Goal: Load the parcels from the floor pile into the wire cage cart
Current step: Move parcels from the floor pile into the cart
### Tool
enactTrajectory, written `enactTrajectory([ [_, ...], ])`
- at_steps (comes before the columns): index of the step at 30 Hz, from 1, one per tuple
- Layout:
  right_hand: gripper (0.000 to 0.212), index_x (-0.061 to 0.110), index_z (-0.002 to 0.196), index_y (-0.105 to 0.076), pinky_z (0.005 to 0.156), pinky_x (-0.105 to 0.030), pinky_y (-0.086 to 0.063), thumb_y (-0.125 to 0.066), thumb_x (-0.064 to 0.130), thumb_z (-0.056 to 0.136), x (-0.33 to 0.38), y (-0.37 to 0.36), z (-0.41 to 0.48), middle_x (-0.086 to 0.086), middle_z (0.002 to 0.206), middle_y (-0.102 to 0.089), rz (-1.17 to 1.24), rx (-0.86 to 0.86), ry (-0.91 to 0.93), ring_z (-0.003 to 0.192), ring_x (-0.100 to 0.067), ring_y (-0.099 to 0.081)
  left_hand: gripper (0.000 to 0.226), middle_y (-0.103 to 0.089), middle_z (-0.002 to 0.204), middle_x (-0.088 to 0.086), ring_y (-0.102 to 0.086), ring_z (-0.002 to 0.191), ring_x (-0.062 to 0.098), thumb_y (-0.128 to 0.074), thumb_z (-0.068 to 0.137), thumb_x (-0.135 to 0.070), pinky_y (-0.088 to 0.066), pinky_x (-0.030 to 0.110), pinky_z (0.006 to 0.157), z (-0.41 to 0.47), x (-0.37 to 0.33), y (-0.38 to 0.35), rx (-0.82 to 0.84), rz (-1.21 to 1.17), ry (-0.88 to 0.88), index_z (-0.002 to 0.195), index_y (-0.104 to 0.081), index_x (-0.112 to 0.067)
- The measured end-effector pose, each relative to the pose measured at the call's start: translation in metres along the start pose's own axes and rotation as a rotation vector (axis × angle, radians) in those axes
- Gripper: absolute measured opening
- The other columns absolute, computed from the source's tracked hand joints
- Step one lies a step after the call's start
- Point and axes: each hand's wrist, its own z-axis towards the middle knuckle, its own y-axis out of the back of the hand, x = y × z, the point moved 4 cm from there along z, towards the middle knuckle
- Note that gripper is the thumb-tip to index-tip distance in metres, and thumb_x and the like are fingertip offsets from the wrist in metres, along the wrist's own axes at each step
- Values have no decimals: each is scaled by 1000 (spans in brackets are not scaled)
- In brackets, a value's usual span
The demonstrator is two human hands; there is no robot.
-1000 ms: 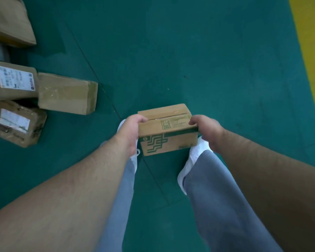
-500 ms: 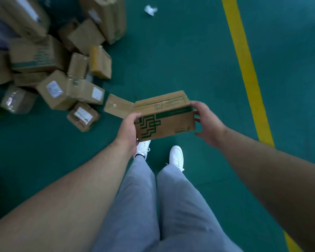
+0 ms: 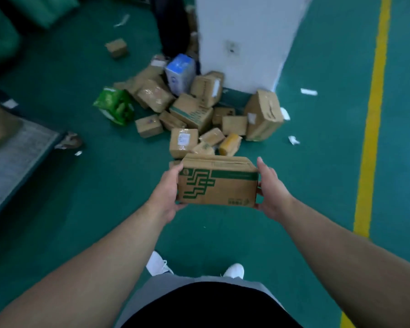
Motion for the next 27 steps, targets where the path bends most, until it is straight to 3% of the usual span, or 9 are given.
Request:
enactTrajectory([
  [4,26,26,126,-50,87,-48,-53,-54,33,101,6,-113,0,2,121,-59,-187,129,94,110,-17,-56,28,-72,98,-1,-60,87,17,-60,86,-34,-46,34,81,-10,-6,113,-122,-89,-66,110,-62,-20],
  [8,82,30,150,-43,85,-40,-44,-37,-17,83,14,-227,-9,3,134,-64,-328,259,175,122,-17,-58,75,-60,127,-5,-55,113,25,-41,80,0,-31,46,106,-24,-20,238,-214,-214,-112,143,-45,-40],
  [11,35,23,117,-71,111,-46,-39,-50,17,89,11,-313,-13,-2,122,-72,-311,312,128,118,-22,-62,47,-61,131,-5,-55,107,29,-51,78,-37,-23,51,106,-34,-36,321,-153,-362,-111,122,-65,-40],
  [13,46,21,115,-73,111,-50,-39,-57,52,85,3,-378,-11,-3,120,-74,-310,336,108,115,-21,-65,40,-65,132,-2,-56,111,33,-48,90,-58,-18,55,113,-37,-41,380,-225,-452,-108,107,-70,-28],
  [16,59,15,110,-72,93,-43,-47,-50,67,93,-4,-465,-14,-5,111,-75,-327,412,86,102,-19,-64,59,-71,123,-4,-57,118,36,-50,90,-75,-17,60,117,-38,-43,451,-382,-539,-113,77,-71,-21],
  [18,52,26,114,-74,108,-57,-40,-52,68,94,-9,-517,-27,2,118,-73,-361,496,71,116,-20,-60,64,-70,121,-8,-56,120,32,-56,82,-80,-19,62,119,-43,-47,489,-442,-552,-117,96,-75,-21],
  [21,33,32,116,-71,109,-63,-36,-50,54,101,-10,-582,-40,4,126,-64,-348,566,25,122,-24,-52,51,-73,115,-10,-61,109,29,-64,88,-65,-43,59,105,-43,-55,540,-472,-630,-149,114,-70,-21],
  [23,29,29,115,-71,100,-54,-45,-51,45,102,-9,-618,-36,-1,129,-62,-341,593,4,121,-28,-52,25,-69,103,-1,-61,90,27,-61,93,-37,-55,43,76,-38,-63,566,-488,-711,-179,107,-61,-16],
  [27,31,21,118,-71,85,-41,-52,-51,38,101,-2,-682,-7,-2,136,-61,-353,623,-35,117,-34,-57,8,-53,82,3,-49,77,23,-52,91,-20,-42,33,60,-17,-82,610,-578,-757,-184,98,-50,-16],
])
